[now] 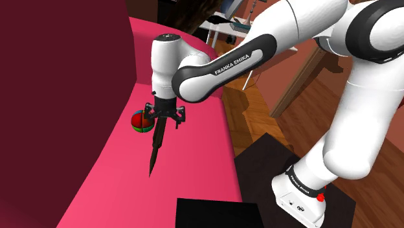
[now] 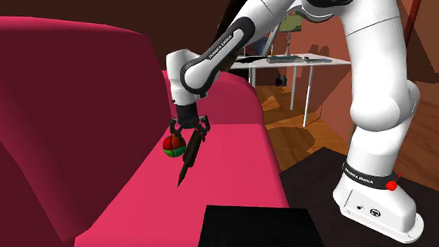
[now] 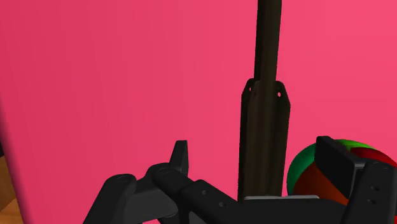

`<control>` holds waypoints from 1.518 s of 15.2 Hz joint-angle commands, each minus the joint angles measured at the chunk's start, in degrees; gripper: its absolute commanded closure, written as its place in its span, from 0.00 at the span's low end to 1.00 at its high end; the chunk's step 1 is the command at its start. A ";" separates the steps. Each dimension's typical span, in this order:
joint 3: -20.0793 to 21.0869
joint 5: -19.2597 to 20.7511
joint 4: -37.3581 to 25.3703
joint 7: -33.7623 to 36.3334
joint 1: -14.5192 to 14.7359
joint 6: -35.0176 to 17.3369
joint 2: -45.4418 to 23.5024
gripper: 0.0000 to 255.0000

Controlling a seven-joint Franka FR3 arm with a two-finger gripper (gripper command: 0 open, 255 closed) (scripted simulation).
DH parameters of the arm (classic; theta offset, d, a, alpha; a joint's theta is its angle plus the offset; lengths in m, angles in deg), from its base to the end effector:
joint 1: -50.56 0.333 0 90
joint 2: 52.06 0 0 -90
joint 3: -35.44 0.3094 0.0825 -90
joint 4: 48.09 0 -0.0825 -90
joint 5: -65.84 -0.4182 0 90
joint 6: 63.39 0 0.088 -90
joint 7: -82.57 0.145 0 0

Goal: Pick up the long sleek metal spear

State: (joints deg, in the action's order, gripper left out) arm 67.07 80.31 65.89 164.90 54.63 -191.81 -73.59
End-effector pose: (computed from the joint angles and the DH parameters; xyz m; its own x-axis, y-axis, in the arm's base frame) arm 0.5109 0.3499 0.2276 0.7800 -0.6256 -0.0130 -0.6242 -0.7794 0.0537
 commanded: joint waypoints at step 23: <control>-2.57 3.88 -4.33 4.05 3.04 -2.51 -7.30 1.00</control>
State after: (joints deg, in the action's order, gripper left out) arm 64.27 84.49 61.37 169.05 57.82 -194.66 -81.44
